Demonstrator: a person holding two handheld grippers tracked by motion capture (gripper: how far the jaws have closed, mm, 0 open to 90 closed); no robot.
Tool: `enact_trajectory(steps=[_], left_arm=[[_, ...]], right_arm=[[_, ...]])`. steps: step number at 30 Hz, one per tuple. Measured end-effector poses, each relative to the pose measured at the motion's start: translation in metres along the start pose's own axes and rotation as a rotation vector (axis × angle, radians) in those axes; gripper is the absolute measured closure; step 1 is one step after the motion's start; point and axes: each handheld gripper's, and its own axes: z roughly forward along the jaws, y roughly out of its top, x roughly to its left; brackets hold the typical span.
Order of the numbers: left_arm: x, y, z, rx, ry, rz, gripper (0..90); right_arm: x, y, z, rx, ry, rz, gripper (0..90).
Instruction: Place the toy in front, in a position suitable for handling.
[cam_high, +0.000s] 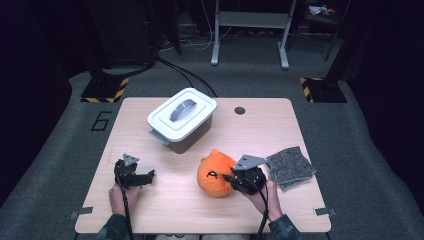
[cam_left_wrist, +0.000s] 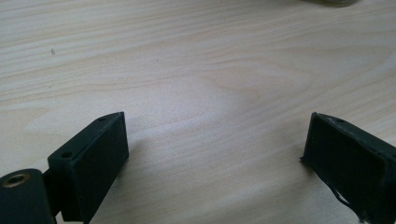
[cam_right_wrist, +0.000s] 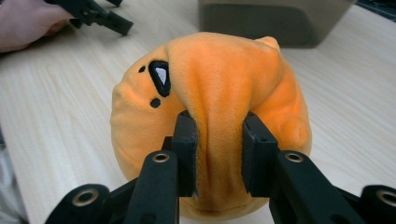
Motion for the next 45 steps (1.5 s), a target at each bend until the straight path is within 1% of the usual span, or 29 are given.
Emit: enact_trajectory(steps=[4, 5, 6, 8, 12, 14, 15, 17, 19, 20, 21, 22, 23, 25, 26, 28, 29, 30, 31, 32, 33, 35, 36, 37, 39, 41, 42, 44, 45], left_arm=[[0.0, 0.0, 0.0, 0.0, 0.0, 0.001, 6.2], [0.0, 0.0, 0.0, 0.0, 0.0, 0.002, 6.2], [0.0, 0.0, 0.0, 0.0, 0.0, 0.002, 6.2], [0.0, 0.0, 0.0, 0.0, 0.0, 0.0, 6.2], [0.0, 0.0, 0.0, 0.0, 0.0, 0.003, 6.3], [0.0, 0.0, 0.0, 0.001, -0.001, 0.007, 6.4], [0.0, 0.0, 0.0, 0.001, -0.002, 0.004, 6.5], [0.0, 0.0, 0.0, 0.0, -0.001, 0.004, 6.5], [0.0, 0.0, 0.0, 0.002, -0.003, 0.001, 6.5], [0.0, 0.001, 0.0, 0.001, -0.001, 0.001, 6.5], [0.0, 0.001, 0.0, 0.0, 0.0, -0.002, 6.5], [0.0, 0.001, 0.0, 0.003, 0.002, 0.0, 6.4], [0.0, 0.001, 0.0, 0.003, 0.001, -0.001, 6.4], [0.0, 0.001, 0.0, 0.003, 0.003, -0.003, 6.3], [-0.001, 0.001, 0.0, 0.001, 0.008, -0.014, 6.3], [-0.002, 0.001, -0.001, 0.018, 0.004, -0.008, 5.5], [-0.003, 0.001, -0.001, 0.029, 0.001, -0.018, 2.4], [-0.004, 0.001, -0.003, 0.029, -0.02, -0.043, 1.1], [-0.007, 0.0, -0.009, 0.012, -0.053, -0.061, 0.9], [-0.007, 0.0, -0.009, 0.012, -0.053, -0.061, 0.7], [-0.009, -0.001, -0.011, -0.004, -0.07, -0.064, 0.7], [-0.017, -0.001, -0.016, -0.011, -0.093, -0.044, 1.4], [-0.017, -0.001, -0.016, -0.011, -0.093, -0.044, 2.3], [-0.026, -0.002, -0.022, -0.025, -0.126, -0.015, 3.3], [-0.036, -0.001, -0.025, -0.024, -0.167, 0.006, 4.0], [-0.048, 0.0, -0.028, -0.031, -0.204, 0.027, 5.4], [-0.054, 0.002, -0.029, -0.034, -0.232, 0.04, 5.6], [-0.067, 0.005, -0.03, -0.027, -0.276, 0.079, 6.5], [-0.075, 0.006, -0.03, -0.034, -0.296, 0.093, 6.9]], right_arm=[[-0.01, -0.002, -0.006, -0.003, -0.03, 0.022, 70.3], [-0.013, -0.003, -0.006, -0.005, -0.034, 0.016, 70.2], [-0.015, -0.005, -0.005, -0.005, -0.041, 0.03, 70.1], [-0.018, -0.009, -0.002, 0.004, -0.052, 0.027, 69.8], [-0.023, -0.021, 0.009, 0.034, -0.062, 0.054, 68.7], [-0.027, -0.026, 0.011, 0.023, -0.067, 0.079, 67.7], [-0.03, -0.027, 0.011, 0.021, -0.058, 0.092, 66.3], [-0.031, -0.028, 0.011, 0.021, -0.067, 0.108, 62.6], [-0.032, -0.028, 0.011, 0.041, -0.069, 0.104, 54.4], [-0.033, -0.028, 0.011, 0.044, -0.069, 0.105, 52.3], [-0.034, -0.028, 0.01, 0.049, -0.061, 0.111, 47.0], [-0.035, -0.028, 0.01, 0.051, -0.068, 0.124, 43.3], [-0.036, -0.028, 0.009, 0.052, -0.069, 0.137, 40.5], [-0.037, -0.028, 0.008, 0.05, -0.068, 0.132, 35.8], [-0.038, -0.028, 0.006, 0.049, -0.069, 0.143, 34.7], [-0.039, -0.028, 0.003, 0.05, -0.068, 0.146, 29.3], [-0.039, -0.028, 0.0, 0.045, -0.071, 0.151, 26.9], [-0.04, -0.028, -0.002, 0.044, -0.068, 0.148, 25.1], [-0.04, -0.029, -0.006, 0.038, -0.078, 0.154, 24.0], [-0.04, -0.029, -0.006, 0.038, -0.078, 0.154, 24.0], [-0.042, -0.03, -0.014, 0.021, -0.095, 0.163, 23.3], [-0.044, -0.031, -0.02, 0.012, -0.117, 0.178, 23.9], [-0.045, -0.032, -0.022, 0.01, -0.12, 0.182, 24.0], [-0.046, -0.032, -0.025, 0.015, -0.144, 0.187, 24.0], [-0.049, -0.033, -0.027, 0.018, -0.151, 0.201, 24.1], [-0.052, -0.034, -0.03, 0.028, -0.173, 0.216, 24.3], [-0.053, -0.035, -0.03, 0.03, -0.177, 0.224, 24.7], [-0.055, -0.035, -0.031, 0.035, -0.19, 0.239, 25.0], [-0.057, -0.036, -0.031, 0.04, -0.192, 0.244, 25.2]])
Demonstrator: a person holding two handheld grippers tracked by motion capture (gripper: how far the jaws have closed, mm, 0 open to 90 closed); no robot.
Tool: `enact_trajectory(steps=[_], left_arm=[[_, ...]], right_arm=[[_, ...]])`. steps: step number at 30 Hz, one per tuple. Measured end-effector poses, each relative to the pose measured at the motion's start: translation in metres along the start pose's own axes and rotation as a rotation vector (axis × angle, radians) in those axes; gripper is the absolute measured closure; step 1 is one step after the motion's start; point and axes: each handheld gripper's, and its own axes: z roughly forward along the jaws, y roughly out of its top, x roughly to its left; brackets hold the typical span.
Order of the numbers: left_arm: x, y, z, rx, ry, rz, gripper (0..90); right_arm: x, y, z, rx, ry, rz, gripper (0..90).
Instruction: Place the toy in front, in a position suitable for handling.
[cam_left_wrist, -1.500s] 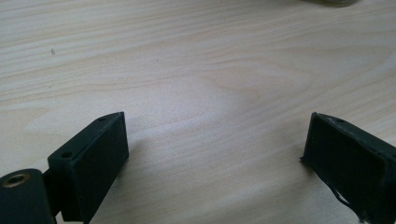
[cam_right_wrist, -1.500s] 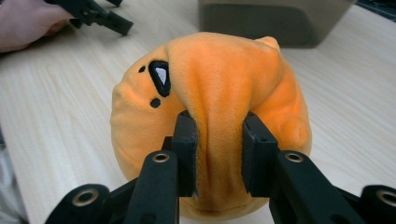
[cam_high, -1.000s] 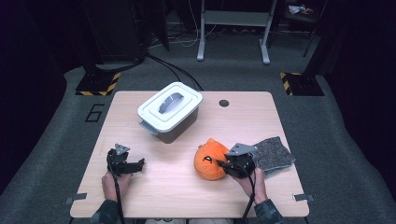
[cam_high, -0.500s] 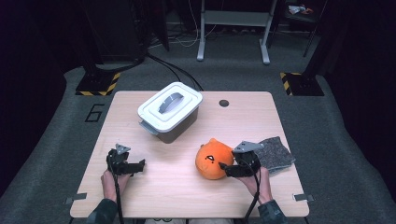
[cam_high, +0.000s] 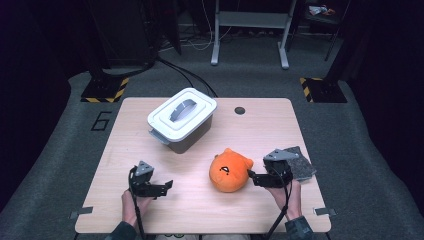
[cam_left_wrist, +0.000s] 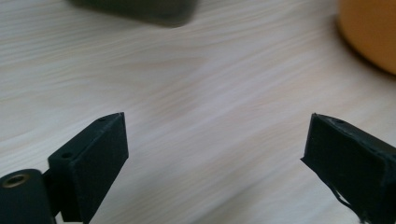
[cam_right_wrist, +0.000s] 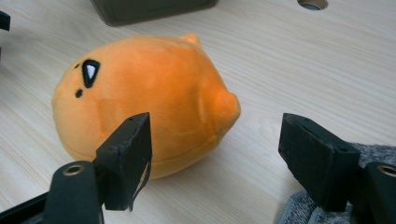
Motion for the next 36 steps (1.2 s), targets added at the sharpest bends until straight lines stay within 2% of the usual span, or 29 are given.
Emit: enact_trajectory(steps=[1, 4, 6, 7, 8, 9, 10, 12, 13, 14, 15, 16, 17, 19, 20, 21, 22, 23, 24, 28, 32, 33, 34, 35, 36], left_arm=[[-0.006, 0.003, 0.002, 0.004, -0.031, 0.01, 7.2], [-0.022, 0.011, 0.011, -0.01, -0.083, 0.034, 7.9], [-0.03, 0.018, 0.016, 0.001, -0.101, 0.062, 8.2], [-0.03, 0.018, 0.016, 0.001, -0.101, 0.062, 8.3], [-0.037, 0.025, 0.022, 0.008, -0.131, 0.076, 8.4], [-0.037, 0.025, 0.022, 0.008, -0.131, 0.076, 8.5], [-0.044, 0.031, 0.027, 0.0, -0.156, 0.081, 8.6], [-0.047, 0.034, 0.03, 0.004, -0.17, 0.089, 9.0], [-0.052, 0.041, 0.036, 0.005, -0.191, 0.092, 9.0], [-0.053, 0.044, 0.039, 0.009, -0.217, 0.094, 9.3], [-0.053, 0.044, 0.039, 0.009, -0.217, 0.094, 9.9], [-0.057, 0.049, 0.046, -0.002, -0.241, 0.086, 9.8], [-0.057, 0.052, 0.048, 0.003, -0.255, 0.098, 10.1], [-0.058, 0.054, 0.051, 0.007, -0.263, 0.097, 10.2], [-0.059, 0.06, 0.054, 0.004, -0.296, 0.106, 10.7], [-0.059, 0.06, 0.054, 0.004, -0.296, 0.106, 11.9], [-0.061, 0.065, 0.057, 0.014, -0.324, 0.106, 13.1], [-0.061, 0.065, 0.057, 0.014, -0.324, 0.106, 13.9], [-0.064, 0.069, 0.062, 0.024, -0.338, 0.129, 15.4], [-0.068, 0.071, 0.072, 0.059, -0.387, 0.17, 20.8], [-0.071, 0.071, 0.08, 0.063, -0.455, 0.166, 27.7], [-0.071, 0.071, 0.08, 0.063, -0.455, 0.166, 31.9], [-0.073, 0.07, 0.081, 0.057, -0.472, 0.168, 34.1], [-0.073, 0.07, 0.081, 0.057, -0.472, 0.168, 35.7], [-0.075, 0.07, 0.081, 0.059, -0.475, 0.172, 38.1]], right_arm=[[-0.001, 0.0, 0.0, -0.001, -0.003, 0.002, 25.5], [-0.003, 0.0, 0.001, 0.007, -0.012, 0.015, 25.9], [-0.005, 0.001, 0.002, 0.011, -0.016, 0.015, 26.1], [-0.005, 0.001, 0.002, 0.011, -0.016, 0.015, 26.1], [-0.006, 0.001, 0.003, 0.014, -0.017, 0.019, 26.6], [-0.006, 0.001, 0.003, 0.014, -0.017, 0.019, 26.6], [-0.007, 0.002, 0.003, 0.013, -0.016, 0.017, 27.1], [-0.007, 0.004, 0.004, 0.019, -0.011, 0.024, 27.5], [-0.007, 0.004, 0.006, 0.018, -0.002, 0.021, 28.8], [-0.007, 0.005, 0.007, 0.02, 0.0, 0.019, 32.1], [-0.007, 0.005, 0.007, 0.02, 0.0, 0.019, 32.1], [-0.007, 0.006, 0.01, 0.026, 0.02, 0.025, 35.3], [-0.007, 0.008, 0.011, 0.032, 0.028, 0.023, 36.2], [-0.006, 0.01, 0.014, 0.043, 0.032, 0.02, 36.8], [-0.006, 0.011, 0.016, 0.046, 0.044, 0.026, 36.6], [-0.006, 0.011, 0.016, 0.046, 0.044, 0.026, 36.6], [-0.007, 0.012, 0.021, 0.064, 0.051, 0.018, 36.5], [-0.007, 0.013, 0.022, 0.08, 0.058, 0.038, 36.5], [-0.007, 0.013, 0.024, 0.083, 0.06, 0.038, 36.6], [-0.009, 0.012, 0.031, 0.111, 0.074, 0.041, 38.0], [-0.01, 0.007, 0.037, 0.131, 0.098, 0.055, 47.2], [-0.01, 0.007, 0.037, 0.131, 0.098, 0.055, 47.2], [-0.011, 0.003, 0.039, 0.138, 0.116, 0.062, 54.2], [-0.01, 0.002, 0.039, 0.139, 0.122, 0.089, 57.3], [-0.011, 0.0, 0.041, 0.138, 0.138, 0.089, 61.2]])
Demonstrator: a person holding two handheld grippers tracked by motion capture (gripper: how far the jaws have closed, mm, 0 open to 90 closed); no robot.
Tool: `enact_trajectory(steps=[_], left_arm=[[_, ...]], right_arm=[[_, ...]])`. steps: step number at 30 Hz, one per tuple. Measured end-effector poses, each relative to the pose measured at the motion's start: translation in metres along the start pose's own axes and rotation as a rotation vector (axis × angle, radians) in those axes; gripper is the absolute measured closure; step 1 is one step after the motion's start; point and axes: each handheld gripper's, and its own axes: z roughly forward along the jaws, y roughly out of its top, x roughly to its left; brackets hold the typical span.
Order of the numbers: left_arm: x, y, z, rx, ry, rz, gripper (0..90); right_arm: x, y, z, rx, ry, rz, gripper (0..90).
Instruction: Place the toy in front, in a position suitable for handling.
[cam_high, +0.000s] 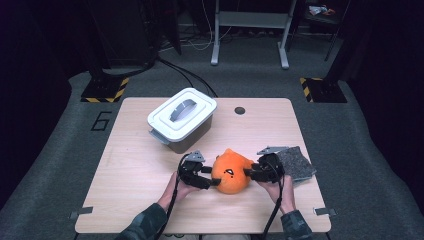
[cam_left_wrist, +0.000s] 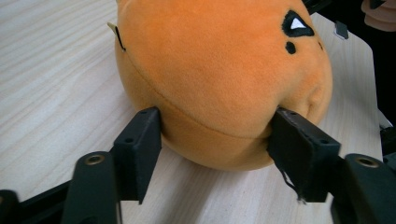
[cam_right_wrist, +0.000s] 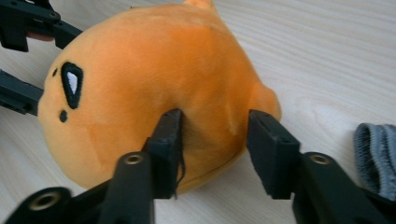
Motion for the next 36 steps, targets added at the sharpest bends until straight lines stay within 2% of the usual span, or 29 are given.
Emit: enact_trajectory(steps=[1, 2, 3, 7, 9, 15, 19, 22, 28, 32, 34, 36], left_arm=[[-0.001, 0.0, 0.001, -0.003, 0.001, 0.0, 38.1], [-0.002, 0.0, 0.001, -0.002, 0.006, 0.001, 42.2], [-0.002, 0.0, 0.001, -0.002, 0.006, 0.001, 44.2], [-0.005, -0.002, 0.003, -0.006, 0.013, 0.019, 53.4], [-0.006, -0.003, 0.003, -0.013, 0.015, 0.01, 56.9], [-0.006, -0.006, 0.001, -0.028, 0.005, 0.007, 65.7], [-0.011, -0.004, -0.003, -0.038, 0.002, 0.018, 69.2], [-0.017, -0.001, -0.007, -0.057, 0.02, 0.017, 69.6], [-0.037, 0.013, -0.014, -0.126, 0.089, 0.015, 69.4], [-0.048, 0.023, -0.014, -0.129, 0.138, 0.033, 69.0], [-0.052, 0.025, -0.012, -0.138, 0.152, 0.019, 68.8], [-0.053, 0.025, -0.009, -0.132, 0.164, 0.024, 68.9]], right_arm=[[0.0, 0.0, 0.0, 0.0, 0.0, 0.0, 61.2], [0.0, -0.002, 0.002, -0.007, 0.009, 0.0, 66.1], [0.0, -0.002, 0.002, -0.007, 0.009, 0.0, 66.1], [0.004, -0.006, 0.006, -0.013, -0.004, -0.014, 78.0], [0.006, -0.007, 0.008, -0.021, -0.01, -0.022, 82.0], [0.01, -0.01, 0.005, -0.053, -0.043, -0.022, 85.9], [0.015, -0.007, -0.004, -0.094, -0.075, -0.029, 86.9], [0.018, -0.001, -0.01, -0.109, -0.094, -0.046, 87.1], [0.019, 0.02, -0.022, -0.142, -0.125, -0.09, 87.1], [0.017, 0.034, -0.026, -0.145, -0.132, -0.119, 87.1], [0.014, 0.043, -0.025, -0.144, -0.132, -0.144, 87.1], [0.014, 0.046, -0.024, -0.134, -0.139, -0.15, 87.1]])
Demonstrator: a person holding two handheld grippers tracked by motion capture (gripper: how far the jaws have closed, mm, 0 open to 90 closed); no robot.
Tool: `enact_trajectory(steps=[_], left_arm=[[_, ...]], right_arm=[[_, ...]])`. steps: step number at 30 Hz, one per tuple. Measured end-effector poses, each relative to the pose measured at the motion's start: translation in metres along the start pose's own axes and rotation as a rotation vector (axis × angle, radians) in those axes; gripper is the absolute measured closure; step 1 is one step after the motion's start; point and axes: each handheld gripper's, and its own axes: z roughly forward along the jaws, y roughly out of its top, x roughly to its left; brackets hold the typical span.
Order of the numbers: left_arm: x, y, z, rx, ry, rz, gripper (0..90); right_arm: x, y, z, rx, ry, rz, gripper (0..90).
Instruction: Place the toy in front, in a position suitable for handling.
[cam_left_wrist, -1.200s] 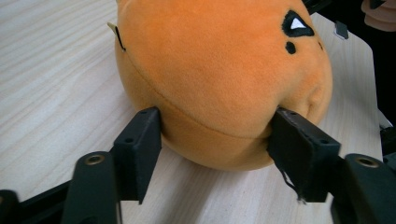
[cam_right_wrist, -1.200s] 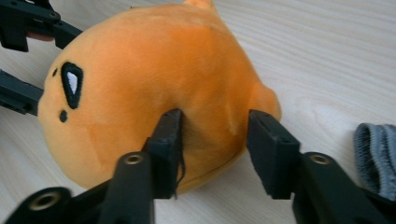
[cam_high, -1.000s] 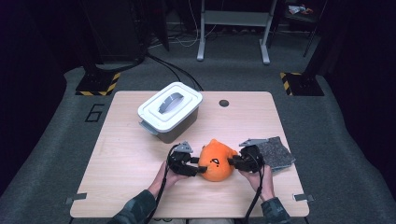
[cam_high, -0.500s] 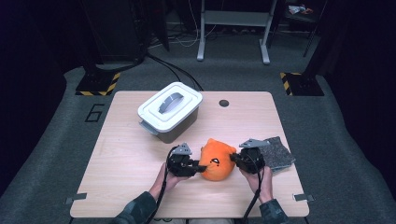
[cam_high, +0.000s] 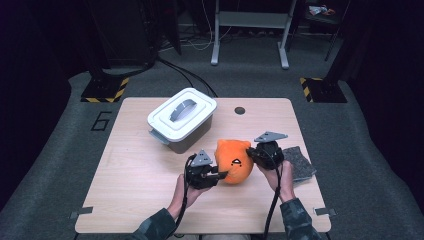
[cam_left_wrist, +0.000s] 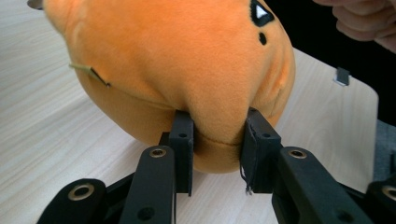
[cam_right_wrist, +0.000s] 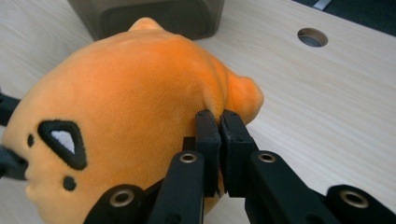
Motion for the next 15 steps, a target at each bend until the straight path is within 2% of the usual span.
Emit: enact_trajectory(steps=[3, 5, 6, 8, 13, 14, 15], left_arm=[[-0.002, -0.001, 0.004, 0.017, 0.008, -0.002, 69.1], [-0.002, -0.002, 0.008, 0.022, 0.013, -0.01, 69.2], [-0.002, -0.003, 0.009, 0.019, 0.014, -0.025, 69.2], [0.0, -0.006, 0.015, 0.03, 0.021, -0.051, 69.2], [0.001, -0.018, 0.029, 0.091, 0.031, -0.079, 69.4], [0.001, -0.022, 0.031, 0.078, 0.034, -0.095, 69.3], [0.001, -0.022, 0.031, 0.074, 0.036, -0.096, 69.3]], right_arm=[[0.001, 0.007, 0.007, 0.012, -0.008, -0.04, 87.2], [0.002, 0.01, 0.014, 0.018, -0.014, -0.035, 87.2], [0.0, 0.011, 0.018, 0.022, -0.013, -0.051, 87.3], [-0.002, 0.012, 0.023, 0.021, -0.002, -0.047, 87.3], [-0.005, 0.002, 0.046, 0.06, 0.008, -0.042, 87.1], [-0.006, -0.003, 0.052, 0.08, 0.009, -0.043, 87.0], [-0.008, -0.01, 0.056, 0.066, 0.022, -0.026, 86.7]])
